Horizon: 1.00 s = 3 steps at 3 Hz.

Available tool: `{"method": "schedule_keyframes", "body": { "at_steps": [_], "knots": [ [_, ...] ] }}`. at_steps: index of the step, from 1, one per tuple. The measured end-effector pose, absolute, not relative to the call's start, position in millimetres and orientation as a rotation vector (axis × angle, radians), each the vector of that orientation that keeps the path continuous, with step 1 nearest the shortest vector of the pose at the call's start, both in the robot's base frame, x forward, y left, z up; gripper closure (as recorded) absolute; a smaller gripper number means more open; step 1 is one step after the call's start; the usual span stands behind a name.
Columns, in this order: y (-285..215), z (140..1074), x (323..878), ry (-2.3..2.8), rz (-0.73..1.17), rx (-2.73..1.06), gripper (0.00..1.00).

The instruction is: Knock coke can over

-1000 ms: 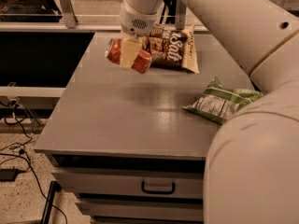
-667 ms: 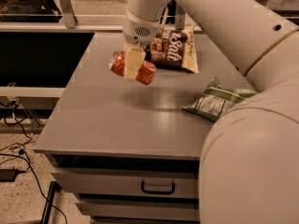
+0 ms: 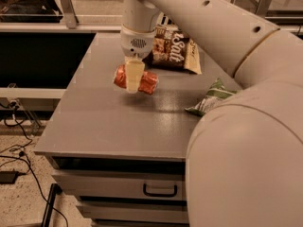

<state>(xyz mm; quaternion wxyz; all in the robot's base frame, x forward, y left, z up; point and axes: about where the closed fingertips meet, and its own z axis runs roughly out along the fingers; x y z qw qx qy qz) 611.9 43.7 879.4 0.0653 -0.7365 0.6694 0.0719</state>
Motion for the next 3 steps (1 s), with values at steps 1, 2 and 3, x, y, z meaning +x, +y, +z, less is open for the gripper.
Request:
{"method": "schedule_keyframes", "body": {
  "at_steps": [1, 2, 3],
  "knots": [
    [34.6, 874.0, 607.6, 2.097, 0.087, -2.186, 0.05],
    [38.8, 871.2, 611.4, 2.082, 0.098, -2.185, 0.00],
    [40.9, 869.8, 614.0, 2.068, 0.101, -2.179, 0.00]
  ]
}}
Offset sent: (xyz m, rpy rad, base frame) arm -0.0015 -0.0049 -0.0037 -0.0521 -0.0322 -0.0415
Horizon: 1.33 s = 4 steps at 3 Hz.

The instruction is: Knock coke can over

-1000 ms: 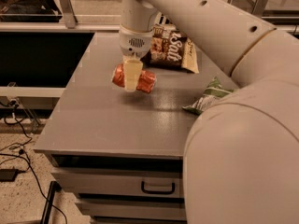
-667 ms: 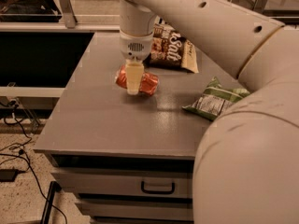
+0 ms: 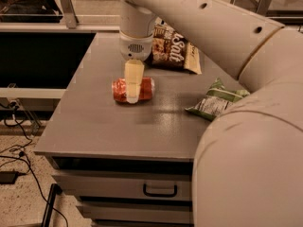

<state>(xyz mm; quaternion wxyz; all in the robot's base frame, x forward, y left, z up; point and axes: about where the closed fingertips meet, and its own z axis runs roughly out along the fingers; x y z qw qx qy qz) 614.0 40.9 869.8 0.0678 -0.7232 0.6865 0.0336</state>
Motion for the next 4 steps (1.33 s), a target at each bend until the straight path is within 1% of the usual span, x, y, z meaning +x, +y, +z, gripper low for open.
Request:
{"method": "schedule_keyframes", "body": {
  "at_steps": [1, 2, 3, 4],
  "knots": [
    [38, 866, 615, 1.999, 0.148, -2.191, 0.00],
    [24, 863, 592, 1.788, 0.303, -2.137, 0.00],
    [-4, 865, 584, 1.717, 0.324, -2.071, 0.00],
    [-12, 865, 584, 1.716, 0.319, -2.064, 0.00]
  ]
}}
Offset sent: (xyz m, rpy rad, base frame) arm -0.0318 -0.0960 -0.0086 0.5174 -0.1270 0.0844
